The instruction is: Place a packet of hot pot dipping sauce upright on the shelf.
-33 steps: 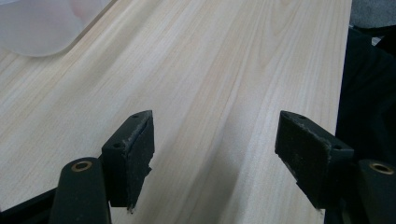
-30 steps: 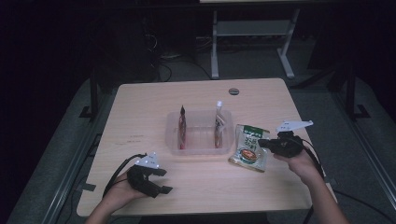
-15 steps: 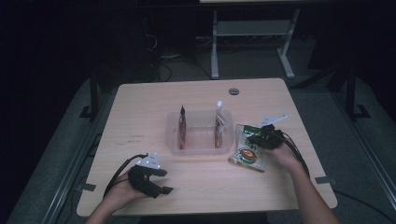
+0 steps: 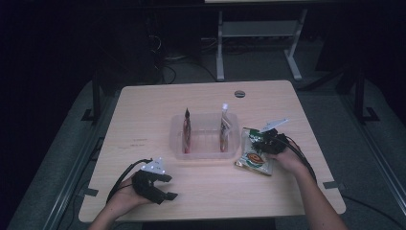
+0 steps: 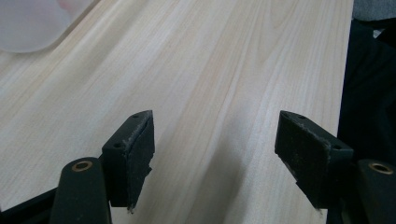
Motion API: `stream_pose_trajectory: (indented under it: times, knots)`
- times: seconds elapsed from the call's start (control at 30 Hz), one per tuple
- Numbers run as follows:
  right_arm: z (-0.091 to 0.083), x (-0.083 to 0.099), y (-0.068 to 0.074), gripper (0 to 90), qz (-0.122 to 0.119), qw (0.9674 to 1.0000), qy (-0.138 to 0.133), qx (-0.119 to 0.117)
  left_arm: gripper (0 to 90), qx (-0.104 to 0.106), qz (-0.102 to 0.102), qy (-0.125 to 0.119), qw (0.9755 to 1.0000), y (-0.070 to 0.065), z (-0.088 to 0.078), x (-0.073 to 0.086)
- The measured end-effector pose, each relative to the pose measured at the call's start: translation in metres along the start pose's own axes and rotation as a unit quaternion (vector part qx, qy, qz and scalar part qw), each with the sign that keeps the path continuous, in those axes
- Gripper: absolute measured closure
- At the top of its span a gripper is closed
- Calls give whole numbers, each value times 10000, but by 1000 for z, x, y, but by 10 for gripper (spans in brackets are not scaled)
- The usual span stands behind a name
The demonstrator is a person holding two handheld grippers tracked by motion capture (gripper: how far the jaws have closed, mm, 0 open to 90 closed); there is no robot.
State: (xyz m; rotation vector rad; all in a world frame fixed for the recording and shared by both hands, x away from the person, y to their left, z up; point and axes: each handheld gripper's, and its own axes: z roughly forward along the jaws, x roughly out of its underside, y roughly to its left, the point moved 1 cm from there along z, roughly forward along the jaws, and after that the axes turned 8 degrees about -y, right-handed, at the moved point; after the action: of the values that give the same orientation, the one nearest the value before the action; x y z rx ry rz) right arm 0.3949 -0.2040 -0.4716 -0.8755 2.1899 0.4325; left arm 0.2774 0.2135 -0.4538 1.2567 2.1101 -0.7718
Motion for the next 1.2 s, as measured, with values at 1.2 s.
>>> stream_pose_trajectory:
  times: [1.2]
  knots:
    - [-35, 26, 70, 900, -669, 9917, 510, -977, 283, 53, 19, 60, 10000, 0, 1, 0]
